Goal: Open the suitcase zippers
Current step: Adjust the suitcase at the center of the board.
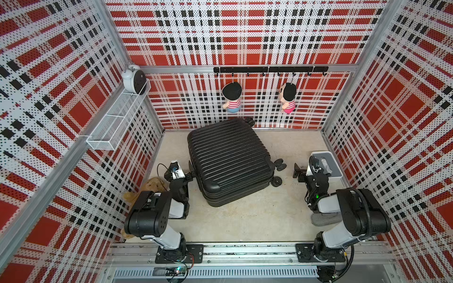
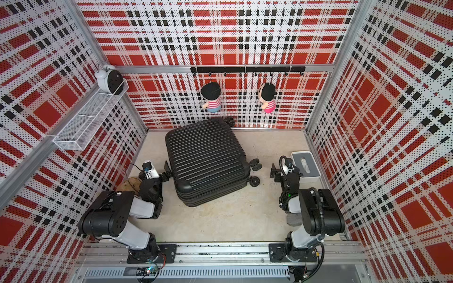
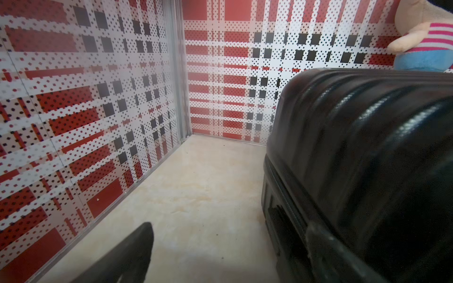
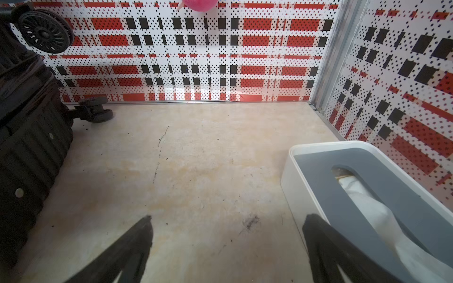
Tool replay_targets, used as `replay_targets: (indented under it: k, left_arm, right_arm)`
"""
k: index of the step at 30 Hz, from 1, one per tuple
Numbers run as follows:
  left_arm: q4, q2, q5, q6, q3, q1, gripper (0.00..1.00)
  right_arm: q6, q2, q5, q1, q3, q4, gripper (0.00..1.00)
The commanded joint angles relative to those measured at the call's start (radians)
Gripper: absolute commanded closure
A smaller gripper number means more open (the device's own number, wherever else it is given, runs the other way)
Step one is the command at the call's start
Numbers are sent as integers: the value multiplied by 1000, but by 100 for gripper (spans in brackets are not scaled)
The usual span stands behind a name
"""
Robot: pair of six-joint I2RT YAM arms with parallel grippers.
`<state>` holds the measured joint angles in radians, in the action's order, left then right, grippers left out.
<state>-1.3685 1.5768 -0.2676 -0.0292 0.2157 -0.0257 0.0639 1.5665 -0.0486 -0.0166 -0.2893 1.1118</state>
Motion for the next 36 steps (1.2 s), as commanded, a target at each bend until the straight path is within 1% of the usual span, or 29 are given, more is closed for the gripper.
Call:
replay_targets:
  k: [1, 25, 28, 30, 32, 34, 36]
  left_arm:
    - [-15, -3, 19, -4, 4, -1, 2]
    - [-17, -4, 19, -6, 2, -3, 2]
    - [-23, -28, 7, -5, -10, -5, 2]
    - [-21, -100, -92, -11, -41, -28, 2]
    - [-31, -184, -180, 4, -83, -62, 2]
    - [-19, -268, -309, 57, -103, -133, 2]
    - [38, -351, -429, 110, -93, -212, 2]
  right_arm:
    - [-10, 2, 5, -3, -10, 28, 0]
    - [-11, 3, 3, -3, -10, 27, 0]
    - [-10, 2, 3, -3, -7, 31, 0]
    - [-9, -6, 12, -3, -6, 35, 0]
    - [-39, -68, 72, -5, 4, 4, 0]
    - [-56, -161, 74, -17, 19, -54, 0]
    - [-71, -246, 68, -33, 32, -93, 0]
